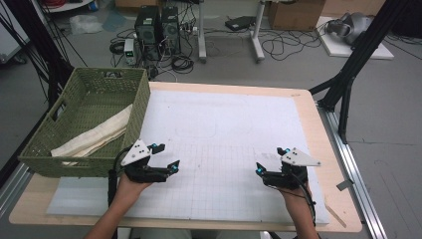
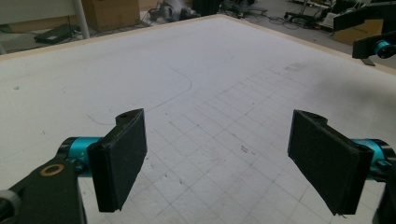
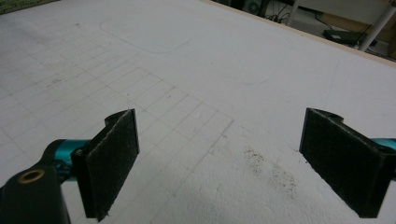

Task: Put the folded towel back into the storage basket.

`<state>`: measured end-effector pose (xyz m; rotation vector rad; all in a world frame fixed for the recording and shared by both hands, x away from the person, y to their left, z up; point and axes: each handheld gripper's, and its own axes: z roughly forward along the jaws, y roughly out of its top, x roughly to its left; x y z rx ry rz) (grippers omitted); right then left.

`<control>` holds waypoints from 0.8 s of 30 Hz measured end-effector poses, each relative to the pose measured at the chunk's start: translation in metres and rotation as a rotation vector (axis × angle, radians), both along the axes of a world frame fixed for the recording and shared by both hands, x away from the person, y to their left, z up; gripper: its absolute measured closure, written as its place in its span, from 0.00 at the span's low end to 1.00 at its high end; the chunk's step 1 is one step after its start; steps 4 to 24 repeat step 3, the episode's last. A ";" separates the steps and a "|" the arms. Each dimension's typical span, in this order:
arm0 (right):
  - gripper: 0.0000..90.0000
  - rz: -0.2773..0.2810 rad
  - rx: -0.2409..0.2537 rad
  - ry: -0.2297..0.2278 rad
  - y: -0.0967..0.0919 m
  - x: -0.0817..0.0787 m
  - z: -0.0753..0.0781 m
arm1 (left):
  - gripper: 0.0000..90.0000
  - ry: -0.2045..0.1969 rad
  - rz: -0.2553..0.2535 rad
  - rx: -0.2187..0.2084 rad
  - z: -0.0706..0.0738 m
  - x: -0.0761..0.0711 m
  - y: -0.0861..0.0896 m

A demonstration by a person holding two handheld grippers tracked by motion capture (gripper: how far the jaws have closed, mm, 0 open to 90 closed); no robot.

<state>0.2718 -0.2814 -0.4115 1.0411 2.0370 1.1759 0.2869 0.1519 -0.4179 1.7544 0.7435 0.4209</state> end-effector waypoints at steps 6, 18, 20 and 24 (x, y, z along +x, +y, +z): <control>0.13 0.008 0.001 0.002 -0.001 0.000 -0.001 | 0.22 0.003 0.000 0.002 0.000 0.000 0.000; 0.13 0.008 0.001 0.002 -0.001 0.000 -0.001 | 0.22 0.003 0.000 0.002 0.000 0.000 0.000; 0.13 0.008 0.001 0.002 -0.001 0.000 -0.001 | 0.22 0.003 0.000 0.002 0.000 0.000 0.000; 0.13 0.008 0.001 0.002 -0.001 0.000 -0.001 | 0.22 0.003 0.000 0.002 0.000 0.000 0.000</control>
